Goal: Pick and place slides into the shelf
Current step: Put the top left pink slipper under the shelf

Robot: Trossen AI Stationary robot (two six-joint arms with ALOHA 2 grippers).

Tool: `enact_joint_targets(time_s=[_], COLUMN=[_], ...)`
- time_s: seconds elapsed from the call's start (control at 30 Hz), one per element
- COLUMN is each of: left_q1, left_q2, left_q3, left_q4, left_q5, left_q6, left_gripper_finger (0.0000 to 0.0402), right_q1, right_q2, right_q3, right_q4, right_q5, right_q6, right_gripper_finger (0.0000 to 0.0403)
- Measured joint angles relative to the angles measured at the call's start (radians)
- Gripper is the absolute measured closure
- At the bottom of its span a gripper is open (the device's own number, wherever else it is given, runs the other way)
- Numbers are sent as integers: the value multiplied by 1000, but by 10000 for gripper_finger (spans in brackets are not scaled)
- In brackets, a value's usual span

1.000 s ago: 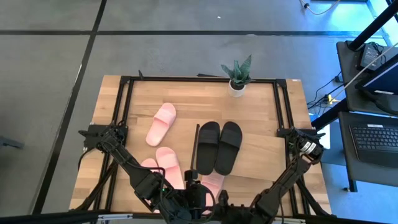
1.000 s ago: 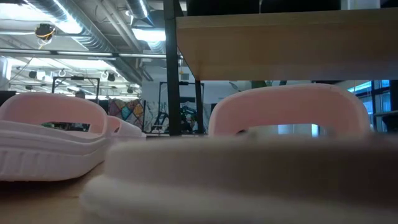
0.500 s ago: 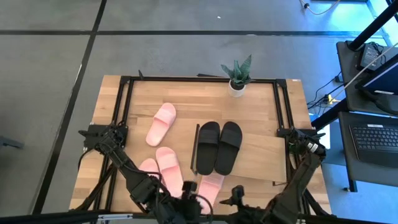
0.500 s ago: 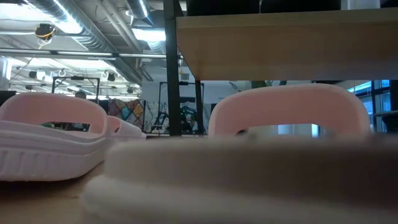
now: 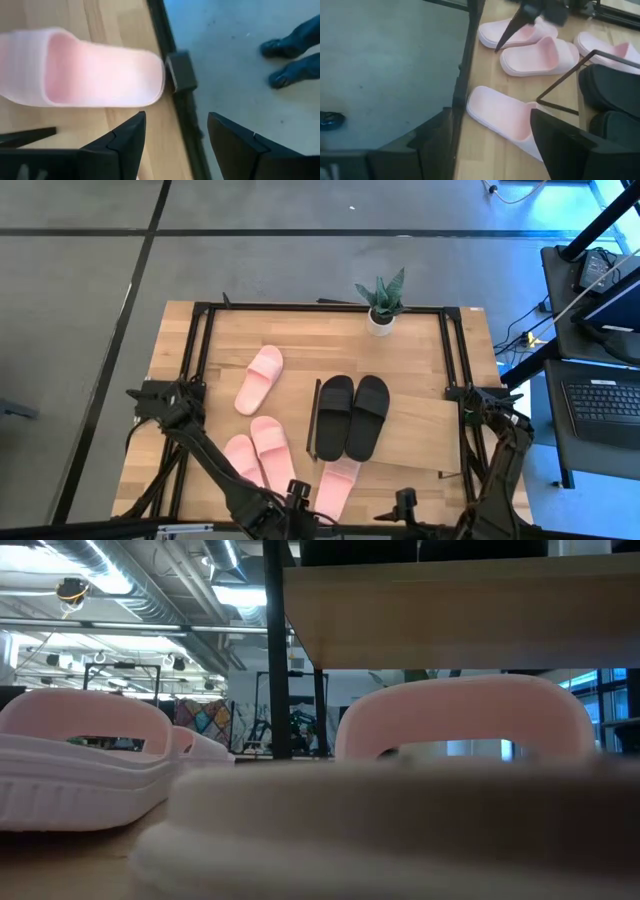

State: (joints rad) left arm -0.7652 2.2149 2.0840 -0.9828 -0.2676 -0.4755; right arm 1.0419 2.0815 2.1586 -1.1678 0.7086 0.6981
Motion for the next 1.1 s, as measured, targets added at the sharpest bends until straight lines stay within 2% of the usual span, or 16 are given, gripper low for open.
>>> enact_joint_targets(time_s=[0.23,0.6,0.77,0.93,1.1], left_q1=[9,40,41,41,41], left_q2=[18,19,19,19,19], left_q3=[-139,-252,-294,-309,-330], left_q4=[164,244,338,361,389], left_q5=[-33,-65,-65,-66,-65], left_q6=[49,87,185,298,609], left_gripper_finger=[198,198,198,198,198], right_q1=[0,0,0,0,0], right_q2=[0,0,0,0,0], right_q3=[0,0,0,0,0], right_q4=[-14,-13,-13,-16,-20], right_q5=[1,2,2,2,2], right_q6=[58,124,140,162,162], right_gripper_finger=[137,137,137,137,137])
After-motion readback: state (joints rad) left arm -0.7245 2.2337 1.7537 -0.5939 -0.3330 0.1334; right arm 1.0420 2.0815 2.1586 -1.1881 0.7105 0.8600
